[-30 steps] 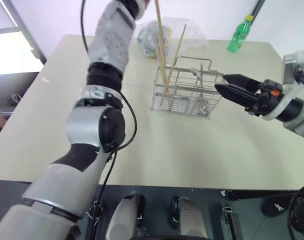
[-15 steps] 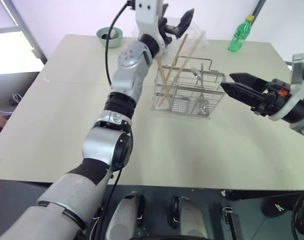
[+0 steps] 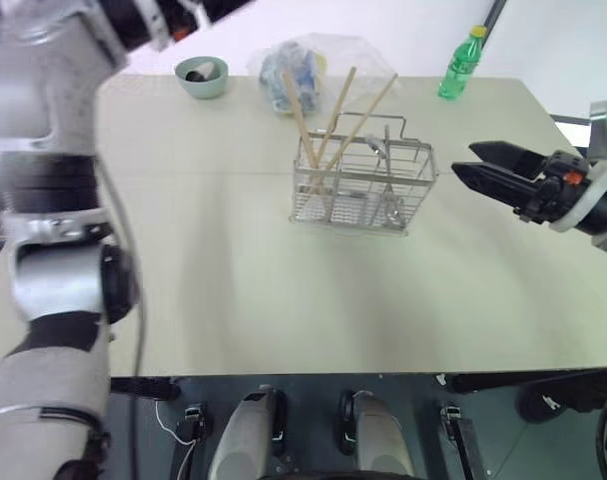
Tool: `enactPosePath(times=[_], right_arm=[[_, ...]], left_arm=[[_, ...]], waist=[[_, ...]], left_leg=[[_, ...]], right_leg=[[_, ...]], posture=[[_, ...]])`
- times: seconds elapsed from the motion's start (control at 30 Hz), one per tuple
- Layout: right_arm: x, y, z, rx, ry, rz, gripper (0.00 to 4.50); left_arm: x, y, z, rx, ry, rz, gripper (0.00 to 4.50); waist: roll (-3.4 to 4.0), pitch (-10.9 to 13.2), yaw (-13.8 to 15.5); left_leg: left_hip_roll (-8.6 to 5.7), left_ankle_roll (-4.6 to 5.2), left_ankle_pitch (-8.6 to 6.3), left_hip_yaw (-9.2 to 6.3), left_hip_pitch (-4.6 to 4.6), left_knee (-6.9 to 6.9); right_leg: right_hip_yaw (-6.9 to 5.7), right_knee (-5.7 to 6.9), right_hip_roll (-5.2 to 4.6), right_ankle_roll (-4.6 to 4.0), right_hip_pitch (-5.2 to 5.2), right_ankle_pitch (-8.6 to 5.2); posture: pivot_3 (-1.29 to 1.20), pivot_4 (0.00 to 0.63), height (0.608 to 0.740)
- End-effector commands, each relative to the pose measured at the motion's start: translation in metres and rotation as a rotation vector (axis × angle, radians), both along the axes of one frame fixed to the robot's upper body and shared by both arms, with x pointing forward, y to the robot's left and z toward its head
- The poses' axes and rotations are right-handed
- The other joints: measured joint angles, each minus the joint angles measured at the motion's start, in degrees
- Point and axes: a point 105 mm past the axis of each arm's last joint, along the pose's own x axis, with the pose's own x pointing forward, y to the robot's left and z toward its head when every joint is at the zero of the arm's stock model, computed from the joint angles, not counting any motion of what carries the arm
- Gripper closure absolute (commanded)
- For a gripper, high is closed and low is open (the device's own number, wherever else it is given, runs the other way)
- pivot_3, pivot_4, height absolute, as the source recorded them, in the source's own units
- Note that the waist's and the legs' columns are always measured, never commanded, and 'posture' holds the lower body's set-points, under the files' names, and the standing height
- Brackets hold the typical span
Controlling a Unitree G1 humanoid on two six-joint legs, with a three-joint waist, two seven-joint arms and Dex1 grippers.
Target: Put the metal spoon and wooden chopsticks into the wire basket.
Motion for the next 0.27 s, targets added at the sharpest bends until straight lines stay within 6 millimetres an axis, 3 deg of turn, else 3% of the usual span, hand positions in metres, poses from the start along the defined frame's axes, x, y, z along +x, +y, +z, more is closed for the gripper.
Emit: enactPosePath(times=[0.03,0.13,0.27], right_arm=[[-0.002,-0.012,0.008,-0.048,-0.038,-0.012,0.93],[0.001,-0.016,0.005,-0.065,-0.025,-0.009,0.93],[0.006,-0.015,0.002,-0.064,-0.017,-0.001,0.93]], left_arm=[[-0.016,0.024,-0.032,0.174,0.082,-0.007,0.05],[-0.028,0.038,-0.055,0.246,0.157,-0.006,0.05],[-0.033,0.041,-0.066,0.267,0.175,0.0,0.05]], waist=[[0.01,0.0,-0.2],[-0.03,0.1,0.0],[-0.02,0.1,0.2]], left_leg=[[0.0,0.02,-0.06,-0.03,-0.02,0.0],[0.03,0.0,-0.13,-0.1,-0.12,-0.02],[0.02,-0.13,-0.11,-0.13,-0.14,-0.01]], right_leg=[[0.0,-0.03,0.01,-0.04,-0.05,-0.02],[0.02,-0.02,0.01,-0.17,-0.18,-0.09],[0.0,-0.08,-0.05,-0.17,-0.13,-0.09]], posture=[[0.0,0.15,0.686],[0.0,0.15,0.686],[0.0,0.15,0.686]])
